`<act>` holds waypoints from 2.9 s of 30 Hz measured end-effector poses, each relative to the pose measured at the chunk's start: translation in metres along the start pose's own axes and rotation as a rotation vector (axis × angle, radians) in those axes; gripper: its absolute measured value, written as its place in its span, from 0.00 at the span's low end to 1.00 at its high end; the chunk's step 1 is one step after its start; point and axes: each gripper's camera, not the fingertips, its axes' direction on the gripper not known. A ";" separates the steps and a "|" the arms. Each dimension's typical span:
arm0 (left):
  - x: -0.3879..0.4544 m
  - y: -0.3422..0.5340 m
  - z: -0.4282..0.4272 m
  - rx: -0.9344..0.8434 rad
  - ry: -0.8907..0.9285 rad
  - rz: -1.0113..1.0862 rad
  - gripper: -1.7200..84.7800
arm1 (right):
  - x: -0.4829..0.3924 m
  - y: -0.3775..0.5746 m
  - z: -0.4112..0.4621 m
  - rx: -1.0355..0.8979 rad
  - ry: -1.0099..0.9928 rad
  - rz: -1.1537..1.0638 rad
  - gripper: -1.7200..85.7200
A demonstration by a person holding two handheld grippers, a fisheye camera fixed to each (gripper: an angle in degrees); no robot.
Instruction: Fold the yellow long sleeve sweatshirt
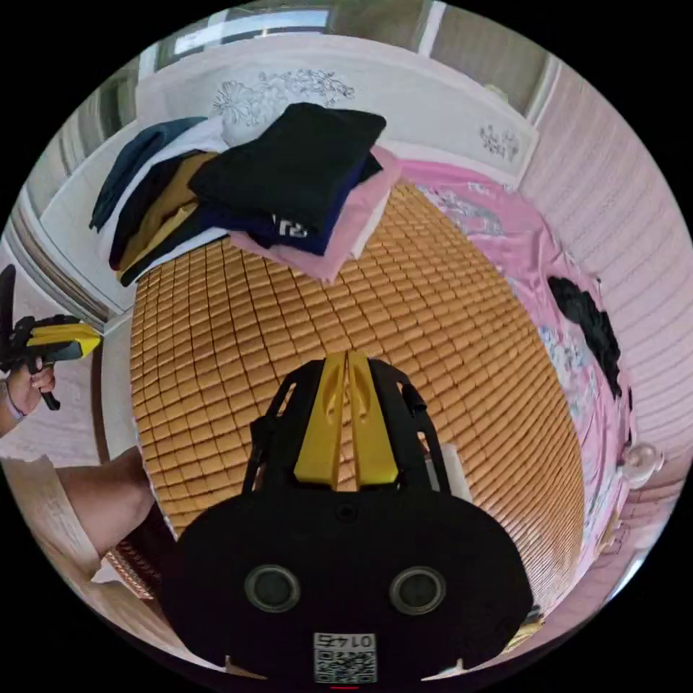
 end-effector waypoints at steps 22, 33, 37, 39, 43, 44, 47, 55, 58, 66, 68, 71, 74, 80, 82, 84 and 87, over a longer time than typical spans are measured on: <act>0.644 -0.021 0.321 -0.321 0.648 1.368 0.12 | 0.189 0.569 -0.243 0.094 0.396 1.217 0.14; 0.871 0.012 0.475 -0.409 0.577 1.259 0.15 | 0.348 0.607 -0.239 -0.038 0.412 1.381 0.14; 0.919 0.015 0.507 -0.594 0.482 1.204 0.06 | 0.339 0.633 -0.284 0.042 0.342 1.263 0.08; 0.925 0.005 0.505 -0.614 0.504 1.199 0.04 | 0.318 0.656 -0.337 0.172 0.332 1.274 0.07; 0.905 -0.035 0.444 -0.458 0.684 1.271 0.02 | 0.267 0.663 -0.429 0.363 0.430 1.248 0.05; 0.899 -0.041 0.431 -0.432 0.705 1.294 0.02 | 0.246 0.659 -0.456 0.418 0.429 1.229 0.05; 0.836 -0.078 0.353 -0.287 0.806 1.412 0.02 | 0.184 0.641 -0.502 0.572 0.354 1.145 0.05; 0.495 -0.091 0.221 -0.661 0.549 0.987 0.02 | 0.065 0.551 -0.357 0.152 -0.202 1.263 0.05; 0.413 -0.043 0.207 -0.781 0.300 0.838 0.02 | 0.046 0.506 -0.301 -0.023 -0.288 1.240 0.05; 0.346 0.010 0.190 -0.725 0.130 0.790 0.02 | 0.035 0.431 -0.259 -0.359 -0.210 0.907 0.04; 0.343 0.015 0.174 -0.693 0.118 0.842 0.02 | 0.033 0.425 -0.261 -0.371 -0.204 0.829 0.04; 0.331 0.022 0.145 -0.627 0.116 0.867 0.02 | 0.021 0.414 -0.270 -0.382 -0.157 0.731 0.04; 0.313 0.026 0.117 -0.575 0.127 0.832 0.02 | 0.012 0.416 -0.282 -0.344 -0.141 0.730 0.04; 0.259 0.016 0.042 -0.498 0.282 0.509 0.01 | -0.004 0.441 -0.356 0.007 -0.313 0.924 0.04; 0.233 0.001 -0.031 -0.325 0.474 0.380 0.01 | -0.009 0.447 -0.415 0.267 -0.354 0.942 0.04; 0.218 -0.014 -0.094 -0.192 0.513 0.379 0.01 | -0.013 0.450 -0.507 0.590 -0.352 0.890 0.04; 0.207 -0.042 -0.209 0.060 0.572 0.450 0.01 | -0.031 0.433 -0.622 0.766 -0.195 0.751 0.04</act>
